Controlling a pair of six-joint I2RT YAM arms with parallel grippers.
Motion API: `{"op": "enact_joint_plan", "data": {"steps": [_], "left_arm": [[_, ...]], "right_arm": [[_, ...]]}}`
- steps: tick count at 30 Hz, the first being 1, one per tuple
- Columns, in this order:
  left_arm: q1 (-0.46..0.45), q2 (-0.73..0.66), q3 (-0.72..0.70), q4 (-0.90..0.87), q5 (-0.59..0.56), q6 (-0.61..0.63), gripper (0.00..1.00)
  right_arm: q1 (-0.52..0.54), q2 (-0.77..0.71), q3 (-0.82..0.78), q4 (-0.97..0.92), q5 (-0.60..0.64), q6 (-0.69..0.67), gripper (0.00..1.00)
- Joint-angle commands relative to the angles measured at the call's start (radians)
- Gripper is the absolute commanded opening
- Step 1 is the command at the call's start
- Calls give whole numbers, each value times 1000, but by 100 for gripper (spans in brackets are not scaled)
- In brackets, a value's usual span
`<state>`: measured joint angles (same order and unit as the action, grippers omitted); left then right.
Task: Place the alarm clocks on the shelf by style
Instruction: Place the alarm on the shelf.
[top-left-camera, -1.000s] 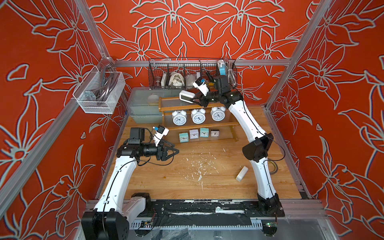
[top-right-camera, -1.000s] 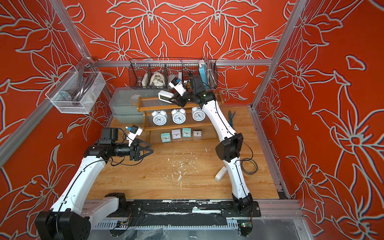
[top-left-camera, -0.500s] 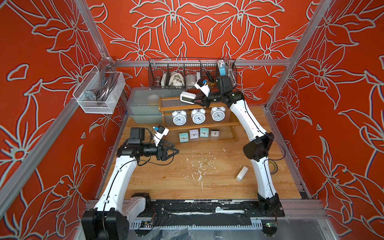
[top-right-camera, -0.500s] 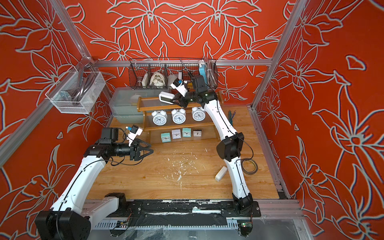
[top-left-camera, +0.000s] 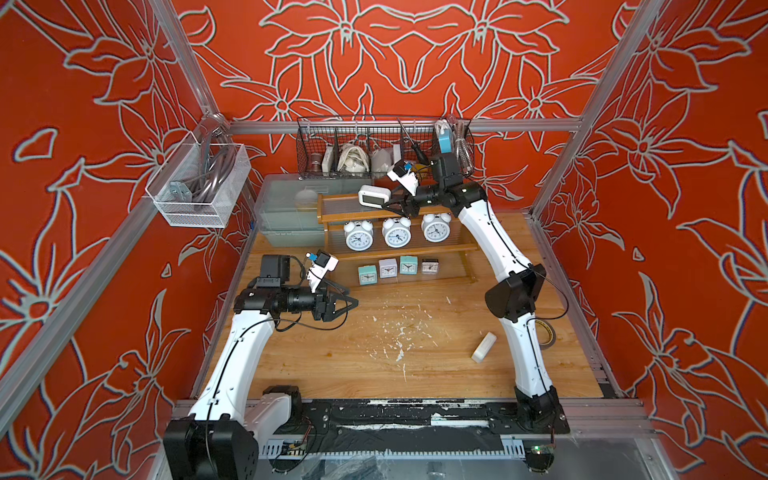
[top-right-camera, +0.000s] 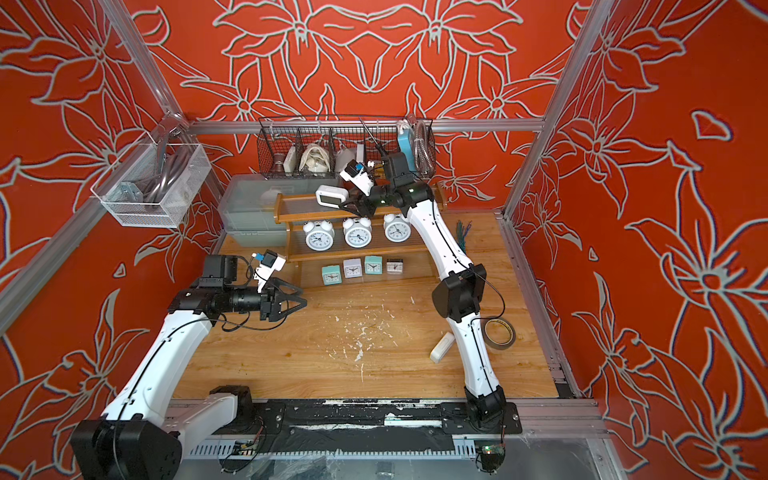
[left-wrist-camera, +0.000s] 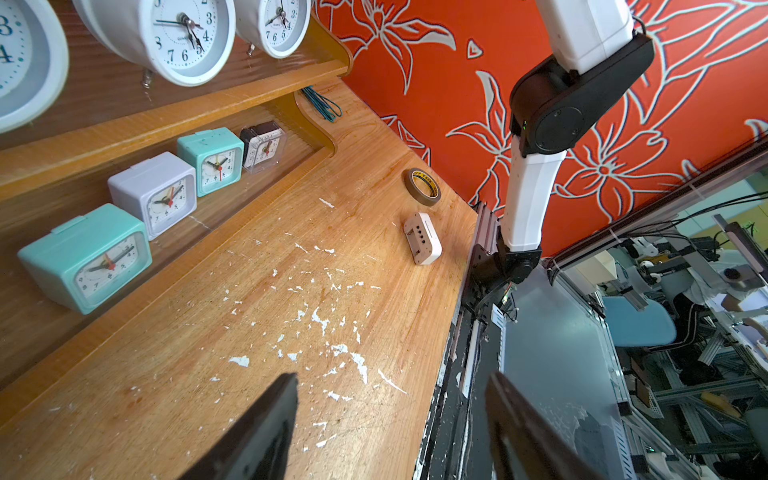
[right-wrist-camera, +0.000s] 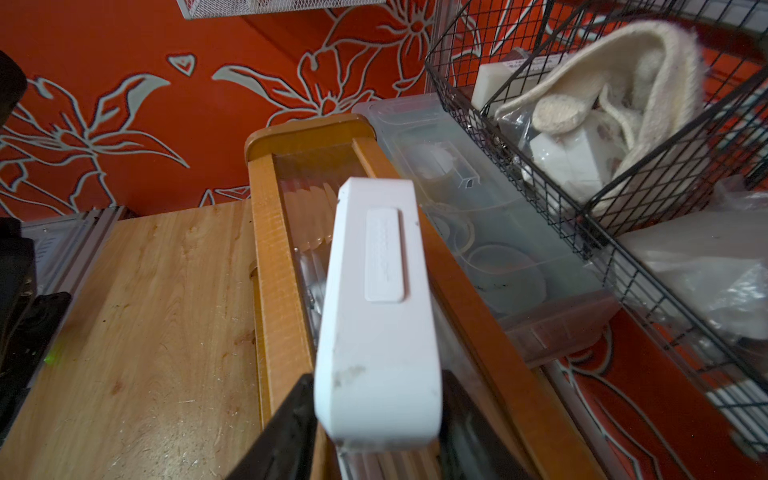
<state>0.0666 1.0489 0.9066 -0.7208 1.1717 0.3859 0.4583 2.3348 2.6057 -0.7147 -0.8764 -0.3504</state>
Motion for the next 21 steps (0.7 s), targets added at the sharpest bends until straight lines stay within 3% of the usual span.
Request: {"op": "enact_joint_plan", "data": {"steps": [1, 8, 14, 21], "left_arm": [[4, 3, -8, -17, 13, 17, 72], [5, 1, -8, -19, 11, 18, 72], [4, -1, -8, -19, 13, 17, 72], [4, -3, -9, -19, 14, 17, 72]], "right_arm": [[-5, 17, 4, -16, -12, -6, 60], [-16, 6, -2, 10, 0, 35, 64], [-33, -16, -37, 61, 13, 97, 56], [-38, -34, -65, 78, 41, 113, 53]]}}
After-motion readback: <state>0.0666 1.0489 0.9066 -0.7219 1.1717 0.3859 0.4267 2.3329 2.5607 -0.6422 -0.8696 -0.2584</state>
